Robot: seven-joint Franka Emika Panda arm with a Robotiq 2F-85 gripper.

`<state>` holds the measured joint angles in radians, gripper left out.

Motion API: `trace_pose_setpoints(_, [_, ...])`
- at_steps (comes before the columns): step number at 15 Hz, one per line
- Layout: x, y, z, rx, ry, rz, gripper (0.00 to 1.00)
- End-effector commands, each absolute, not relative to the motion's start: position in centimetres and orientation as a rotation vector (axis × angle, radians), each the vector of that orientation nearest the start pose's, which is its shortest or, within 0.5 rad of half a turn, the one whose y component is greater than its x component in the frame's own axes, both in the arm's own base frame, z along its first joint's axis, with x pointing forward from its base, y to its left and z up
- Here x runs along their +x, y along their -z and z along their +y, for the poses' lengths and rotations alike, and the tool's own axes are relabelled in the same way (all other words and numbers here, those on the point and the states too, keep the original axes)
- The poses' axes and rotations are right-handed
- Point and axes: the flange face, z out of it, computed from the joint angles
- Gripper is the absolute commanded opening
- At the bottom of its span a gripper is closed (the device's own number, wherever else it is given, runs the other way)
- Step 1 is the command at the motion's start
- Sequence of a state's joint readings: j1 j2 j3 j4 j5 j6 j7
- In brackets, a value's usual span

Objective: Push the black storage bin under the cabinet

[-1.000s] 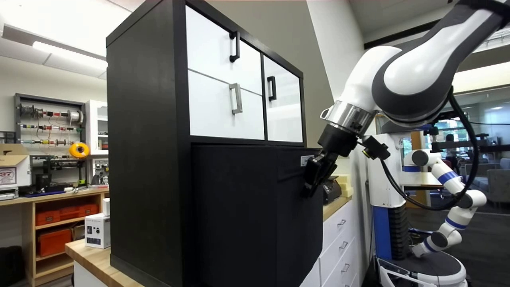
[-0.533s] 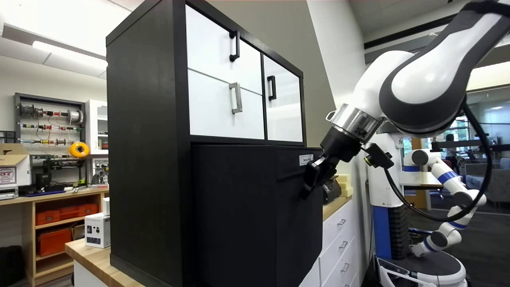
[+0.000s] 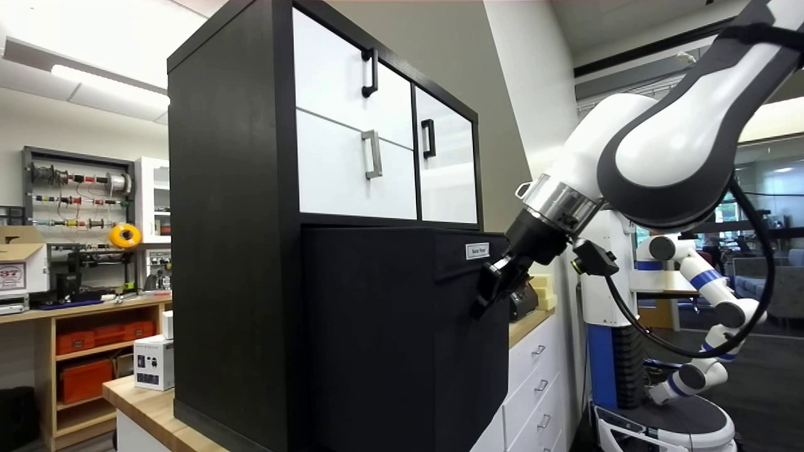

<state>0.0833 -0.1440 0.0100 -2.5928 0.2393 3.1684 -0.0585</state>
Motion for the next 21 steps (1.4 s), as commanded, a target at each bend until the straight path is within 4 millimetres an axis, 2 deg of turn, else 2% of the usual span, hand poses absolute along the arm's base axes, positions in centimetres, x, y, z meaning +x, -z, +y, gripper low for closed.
trace_pose_setpoints(1, [50.7,-37.1,1.7,-2.867,1.113,0.129,0.04])
trace_pose_setpoints(6, [53.1,-36.7,2.1,-2.862,1.148,0.102,0.03])
trace_pose_setpoints(10, [56.1,-36.4,2.8,-2.854,1.171,0.066,0.03])
trace_pose_setpoints(21, [65.0,-35.0,3.0,-2.876,1.22,-0.072,0.03])
